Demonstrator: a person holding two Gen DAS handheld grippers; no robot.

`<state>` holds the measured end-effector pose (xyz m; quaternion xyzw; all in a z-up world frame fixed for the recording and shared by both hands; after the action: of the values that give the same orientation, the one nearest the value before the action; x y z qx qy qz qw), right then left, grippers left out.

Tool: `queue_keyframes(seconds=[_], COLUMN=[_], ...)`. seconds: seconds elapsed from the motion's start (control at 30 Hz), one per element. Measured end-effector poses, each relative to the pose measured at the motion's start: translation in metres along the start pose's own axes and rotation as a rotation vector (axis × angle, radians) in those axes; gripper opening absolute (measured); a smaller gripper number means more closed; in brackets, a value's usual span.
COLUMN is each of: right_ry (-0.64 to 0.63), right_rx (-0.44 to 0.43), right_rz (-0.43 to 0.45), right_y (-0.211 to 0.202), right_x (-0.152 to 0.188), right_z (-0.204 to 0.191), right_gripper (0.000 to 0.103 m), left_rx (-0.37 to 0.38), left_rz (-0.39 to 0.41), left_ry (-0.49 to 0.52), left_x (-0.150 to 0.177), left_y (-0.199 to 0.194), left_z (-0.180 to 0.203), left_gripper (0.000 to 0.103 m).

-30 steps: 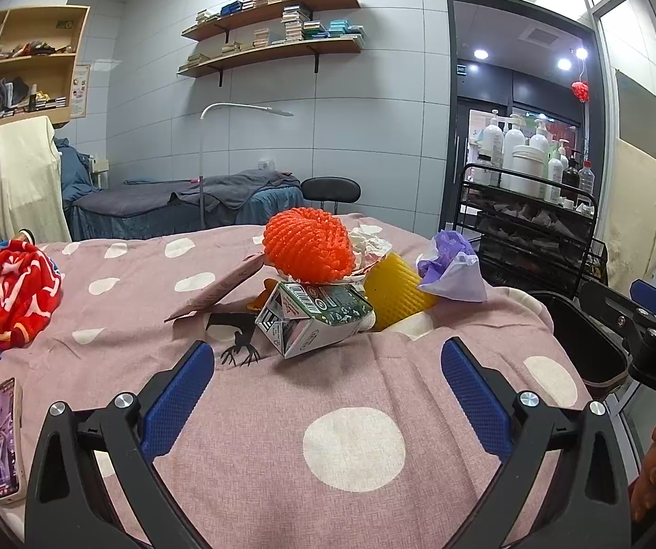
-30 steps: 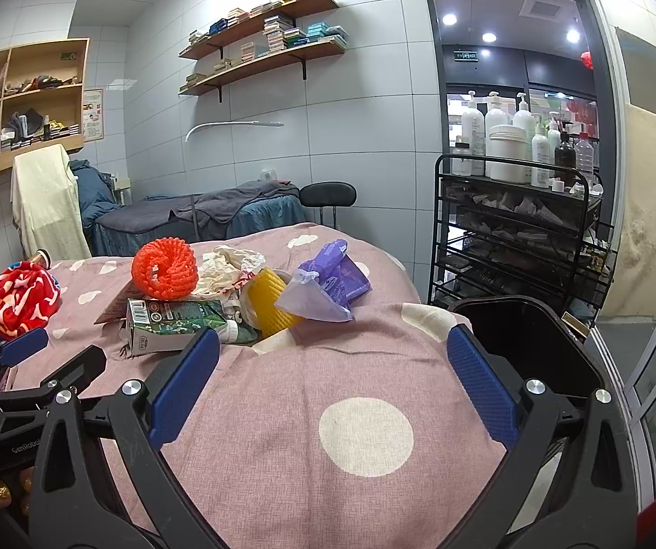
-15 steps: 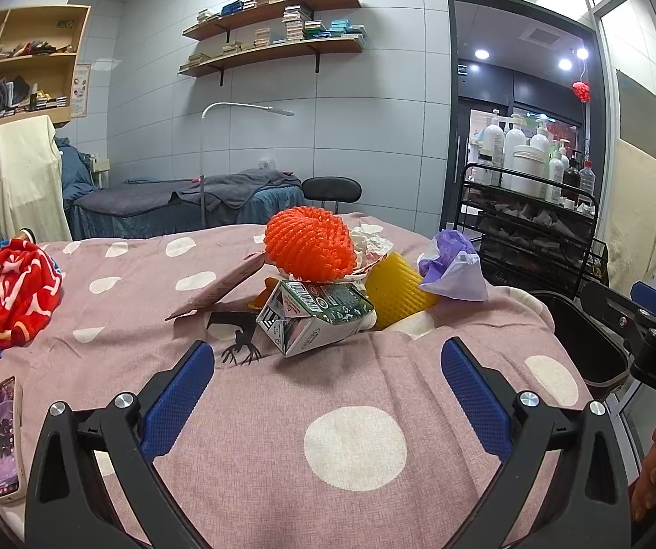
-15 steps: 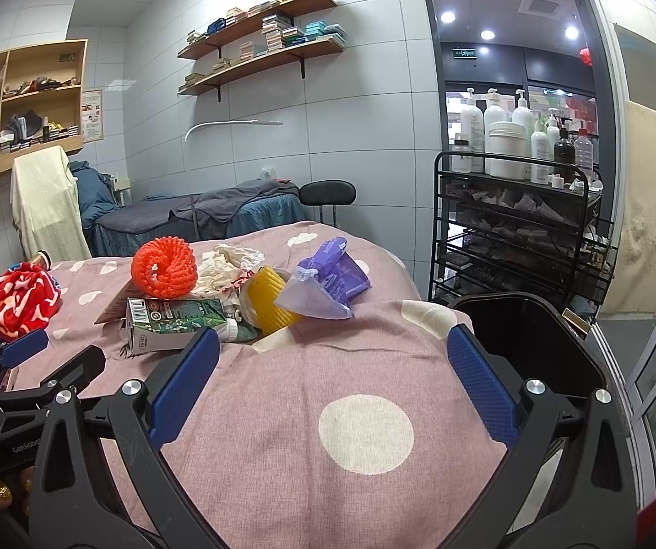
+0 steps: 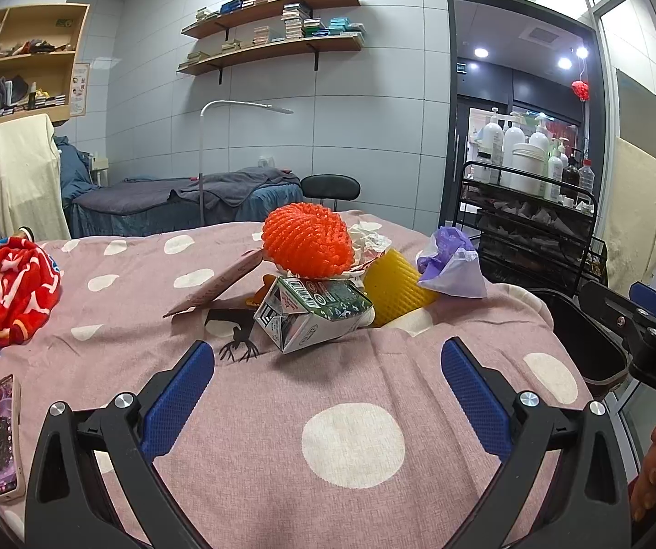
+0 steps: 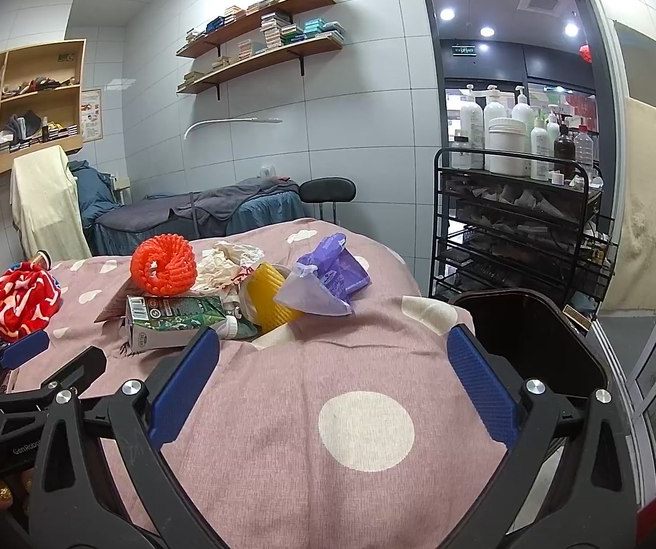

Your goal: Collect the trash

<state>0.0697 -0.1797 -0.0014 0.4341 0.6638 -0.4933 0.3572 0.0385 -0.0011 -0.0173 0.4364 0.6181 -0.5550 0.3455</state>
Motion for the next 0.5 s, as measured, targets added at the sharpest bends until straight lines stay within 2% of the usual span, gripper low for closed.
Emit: queue_keyframes(seconds=[0.5], right_ry=[0.001], right_rx=[0.0], right_rz=[-0.012], right_y=[0.0004], right_x=[0.0031], right_z=[-0.0012], right_gripper=[0.099], left_rx=[0.003], left_rz=[-0.006], left_ry=[0.003], left_x=[0.0045], left_y=[0.0006], left_z=[0.0036], left_gripper=[0.098])
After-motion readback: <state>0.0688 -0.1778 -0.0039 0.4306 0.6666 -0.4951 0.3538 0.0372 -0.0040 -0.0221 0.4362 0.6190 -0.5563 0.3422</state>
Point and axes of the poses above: each gripper's, at about its wrist camera, not at the fingertips, and y roughly the way its jaws point, z to its right, x to its underside, the point moved 4 cm from there along y, roughly the way its jaws point, and after that the axes turned 11 degrees about y, right-handed, at the moved point
